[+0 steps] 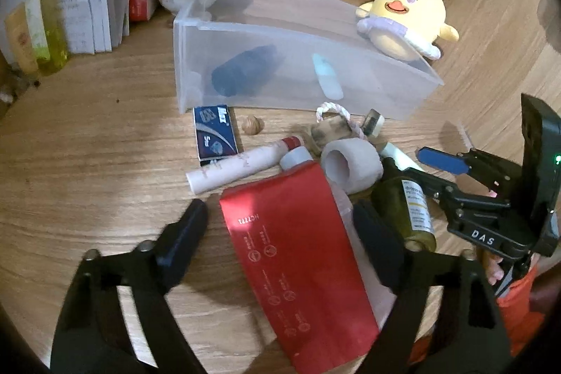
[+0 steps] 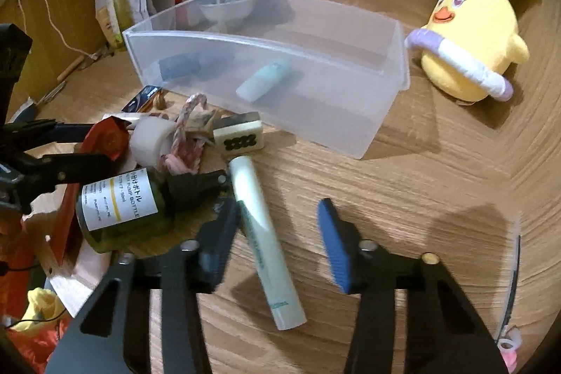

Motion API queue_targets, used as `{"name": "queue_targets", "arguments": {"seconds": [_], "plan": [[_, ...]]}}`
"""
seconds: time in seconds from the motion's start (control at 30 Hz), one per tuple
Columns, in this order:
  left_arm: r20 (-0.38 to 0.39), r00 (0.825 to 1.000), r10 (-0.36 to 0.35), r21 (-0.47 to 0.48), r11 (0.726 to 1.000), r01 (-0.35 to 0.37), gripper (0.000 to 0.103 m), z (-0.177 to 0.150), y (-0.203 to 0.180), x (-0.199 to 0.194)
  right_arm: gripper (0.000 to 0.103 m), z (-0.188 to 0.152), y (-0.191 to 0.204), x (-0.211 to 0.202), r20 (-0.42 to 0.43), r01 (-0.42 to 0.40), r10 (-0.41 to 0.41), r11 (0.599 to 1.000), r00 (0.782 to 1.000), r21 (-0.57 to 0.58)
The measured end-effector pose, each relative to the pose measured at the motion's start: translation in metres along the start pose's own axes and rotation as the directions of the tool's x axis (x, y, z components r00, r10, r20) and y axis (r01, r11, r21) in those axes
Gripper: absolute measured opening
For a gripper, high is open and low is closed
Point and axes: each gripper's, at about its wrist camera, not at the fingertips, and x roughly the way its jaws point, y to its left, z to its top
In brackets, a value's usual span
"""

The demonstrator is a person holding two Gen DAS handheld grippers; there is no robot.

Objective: Organize objects
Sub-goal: 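Grasp the red packet with left tool while right tool grasps pale green tube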

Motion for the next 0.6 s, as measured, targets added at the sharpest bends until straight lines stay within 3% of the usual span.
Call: {"name": "queue_targets", "arguments": {"seconds": [0.07,0.17,0.4,0.6], "plan": [[0.002,1.000,-0.005,0.008,1.000,0.005,0.065,0.000,-0.002,0.000,0.027,0.001,0.001,0.003,-0.006,-0.005,0.005,1.000,1.000,-0.007],[0.032,0.999,0.016,0.013,1.000,-0.016,0.059,-0.002,-0.004,-0.003,0.015,0.000,0.000,0.002,-0.003,-0.013,0.013,1.000,1.000,-0.007],[0.136,0.986,0.098,0.046,0.993,-0.105,0.057,-0.007,-0.009,-0.026,0.014,-0.006,-0.006,-0.011,0.045,0.009,-0.010,1.000,0.999,0.018],[0.187,0.977,0.105,0.029,0.993,-0.112,0.057,-0.005,-0.010,-0.044,0.014,-0.009,-0.012,-0.029,0.099,-0.008,0.002,0.998,0.995,0.060]]}}
